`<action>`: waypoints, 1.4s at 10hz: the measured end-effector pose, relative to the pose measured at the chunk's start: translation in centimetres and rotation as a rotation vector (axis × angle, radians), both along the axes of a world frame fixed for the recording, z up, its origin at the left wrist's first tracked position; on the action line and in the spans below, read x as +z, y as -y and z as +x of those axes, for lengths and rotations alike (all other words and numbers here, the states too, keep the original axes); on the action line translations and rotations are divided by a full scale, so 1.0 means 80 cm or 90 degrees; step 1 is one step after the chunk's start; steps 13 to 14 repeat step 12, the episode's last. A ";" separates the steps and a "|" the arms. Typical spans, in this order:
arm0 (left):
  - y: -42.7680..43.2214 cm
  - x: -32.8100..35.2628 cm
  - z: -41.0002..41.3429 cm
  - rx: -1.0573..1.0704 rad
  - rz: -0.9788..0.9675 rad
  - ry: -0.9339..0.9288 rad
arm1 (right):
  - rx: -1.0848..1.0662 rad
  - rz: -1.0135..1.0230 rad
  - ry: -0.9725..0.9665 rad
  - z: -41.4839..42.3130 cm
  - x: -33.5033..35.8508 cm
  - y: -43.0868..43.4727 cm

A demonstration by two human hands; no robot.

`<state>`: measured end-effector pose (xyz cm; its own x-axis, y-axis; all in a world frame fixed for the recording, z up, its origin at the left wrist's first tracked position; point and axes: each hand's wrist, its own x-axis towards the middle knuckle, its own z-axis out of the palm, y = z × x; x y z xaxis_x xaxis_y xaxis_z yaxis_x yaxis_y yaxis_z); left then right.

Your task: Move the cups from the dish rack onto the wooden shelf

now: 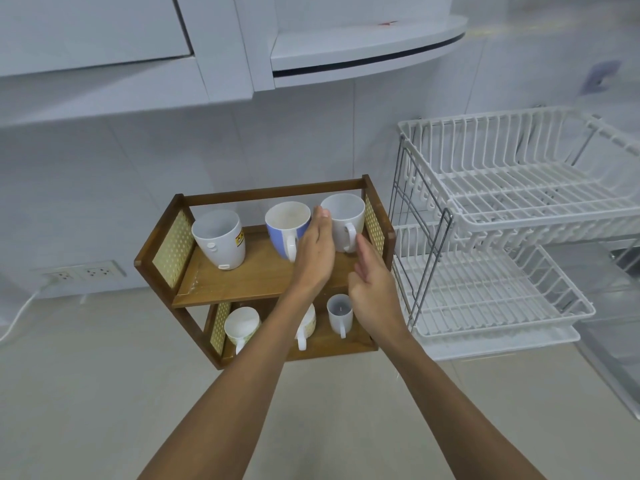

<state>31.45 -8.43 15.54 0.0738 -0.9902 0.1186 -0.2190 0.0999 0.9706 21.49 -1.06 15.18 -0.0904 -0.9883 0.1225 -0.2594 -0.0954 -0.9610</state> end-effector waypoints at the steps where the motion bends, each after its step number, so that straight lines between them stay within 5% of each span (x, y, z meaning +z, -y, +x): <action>1: 0.002 0.000 0.002 0.000 -0.004 0.006 | 0.000 -0.003 0.005 0.001 0.000 0.000; 14: -0.024 0.004 0.000 -0.008 -0.031 0.068 | 0.005 -0.051 -0.034 -0.001 -0.001 -0.005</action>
